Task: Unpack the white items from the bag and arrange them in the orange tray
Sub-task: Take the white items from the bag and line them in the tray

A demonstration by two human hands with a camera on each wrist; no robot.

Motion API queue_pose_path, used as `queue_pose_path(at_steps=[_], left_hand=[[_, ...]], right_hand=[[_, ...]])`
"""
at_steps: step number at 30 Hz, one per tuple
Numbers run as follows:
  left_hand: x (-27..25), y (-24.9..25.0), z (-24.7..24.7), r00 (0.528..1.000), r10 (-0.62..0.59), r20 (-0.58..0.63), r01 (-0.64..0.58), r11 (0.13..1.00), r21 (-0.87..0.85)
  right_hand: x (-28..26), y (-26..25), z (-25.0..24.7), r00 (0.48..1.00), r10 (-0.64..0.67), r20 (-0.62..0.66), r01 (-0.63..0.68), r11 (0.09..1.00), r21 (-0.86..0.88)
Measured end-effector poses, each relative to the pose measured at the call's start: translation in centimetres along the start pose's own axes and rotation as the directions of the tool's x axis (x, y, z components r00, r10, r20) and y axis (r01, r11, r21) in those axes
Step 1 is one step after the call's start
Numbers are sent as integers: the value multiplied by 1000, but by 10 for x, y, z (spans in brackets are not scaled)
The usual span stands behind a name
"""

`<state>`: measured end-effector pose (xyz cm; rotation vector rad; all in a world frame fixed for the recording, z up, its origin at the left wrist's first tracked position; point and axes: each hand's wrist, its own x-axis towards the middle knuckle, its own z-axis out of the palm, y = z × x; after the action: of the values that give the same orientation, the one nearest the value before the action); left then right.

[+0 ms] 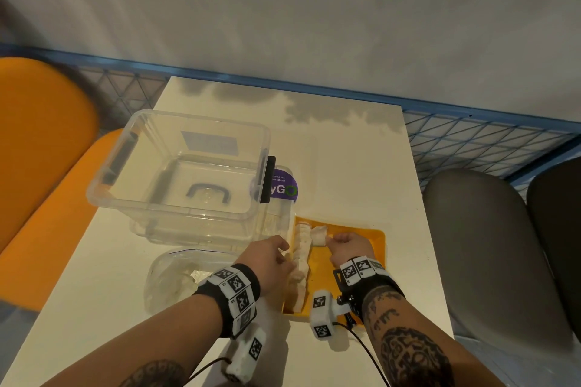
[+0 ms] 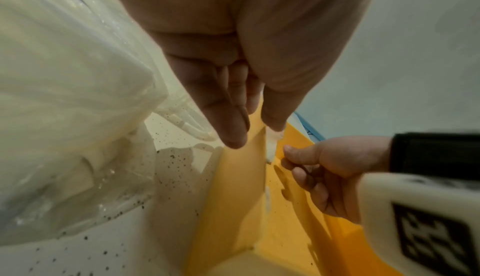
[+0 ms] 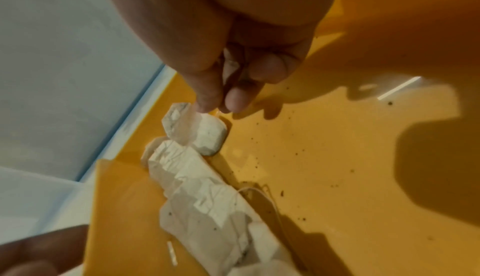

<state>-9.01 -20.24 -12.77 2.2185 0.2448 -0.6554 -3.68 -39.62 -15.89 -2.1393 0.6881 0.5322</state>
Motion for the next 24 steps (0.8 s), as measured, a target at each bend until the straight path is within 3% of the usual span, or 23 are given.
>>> queue_pose_path(at_steps=[4, 6, 9, 13, 16, 20, 24], left_hand=[[-14, -6, -23, 1000, 5, -24, -6, 999, -39], [-24, -16, -42, 1000, -4, -15, 4, 999, -53], [-40, -42, -72, 997, -80, -11, 80, 997, -2], [-51, -81, -91, 979, -201, -20, 202, 971, 126], [-53, -96, -78, 984, -179, -21, 176, 932, 317], [-47, -96, -48, 992, -127, -18, 125, 925, 358], [-37, -99, -27, 987, -125, -96, 153, 906, 395]], right_hand=[[-30, 7, -9, 979, -149, 138, 175, 964, -201], [-54, 19, -12, 939, -237, 250, 304, 912, -276], [-81, 45, -13, 884, -258, 389, 407, 834, -373], [-93, 72, -7, 863, -335, 378, 490, 736, -467], [-95, 80, -4, 848, -382, 367, 527, 679, -511], [-94, 81, -2, 843, -380, 381, 537, 630, -561], [-94, 77, -4, 848, -363, 386, 528, 646, -551]])
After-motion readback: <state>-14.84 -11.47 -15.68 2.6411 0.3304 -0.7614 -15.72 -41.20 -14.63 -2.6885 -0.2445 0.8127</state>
